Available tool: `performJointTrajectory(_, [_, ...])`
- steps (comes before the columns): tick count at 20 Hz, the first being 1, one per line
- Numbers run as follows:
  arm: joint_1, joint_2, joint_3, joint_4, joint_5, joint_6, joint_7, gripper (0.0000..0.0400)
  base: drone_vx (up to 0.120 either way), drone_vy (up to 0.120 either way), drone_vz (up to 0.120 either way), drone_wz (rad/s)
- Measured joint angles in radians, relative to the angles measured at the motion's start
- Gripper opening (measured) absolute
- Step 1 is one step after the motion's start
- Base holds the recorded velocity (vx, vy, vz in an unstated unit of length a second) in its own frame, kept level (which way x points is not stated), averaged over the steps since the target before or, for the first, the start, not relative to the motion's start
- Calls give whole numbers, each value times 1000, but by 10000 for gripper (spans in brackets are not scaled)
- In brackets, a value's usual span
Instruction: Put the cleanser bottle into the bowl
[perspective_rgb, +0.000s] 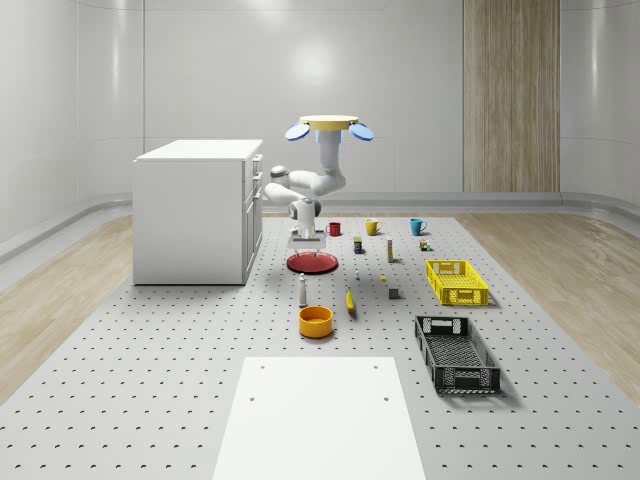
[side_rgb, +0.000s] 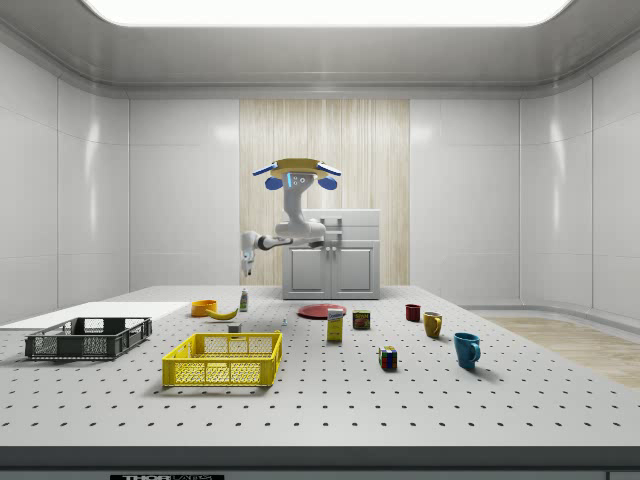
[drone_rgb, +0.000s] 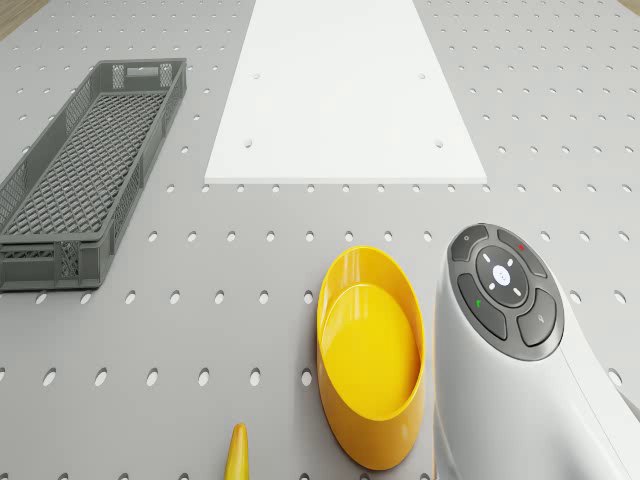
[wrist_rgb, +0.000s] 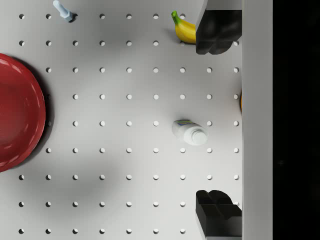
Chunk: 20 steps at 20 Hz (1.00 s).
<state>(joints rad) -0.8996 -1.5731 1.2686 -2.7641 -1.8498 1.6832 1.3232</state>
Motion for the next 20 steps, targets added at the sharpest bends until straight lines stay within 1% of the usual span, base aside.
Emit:
performJointTrajectory(5, [-13,0,-65,26,-58,32,-4,400,0,0,-8,0])
performJointTrajectory(10, [-26,3,-112,48,-100,54,-5,400,0,0,-120,0])
performJointTrajectory(12, [-29,4,-121,52,-108,59,-5,400,40,0,0,0])
performJointTrajectory(15, [-31,5,-130,57,-116,63,-5,400,120,0,0,0])
performJointTrajectory(20, [-27,5,-134,64,-118,67,-16,400,0,0,0,0])
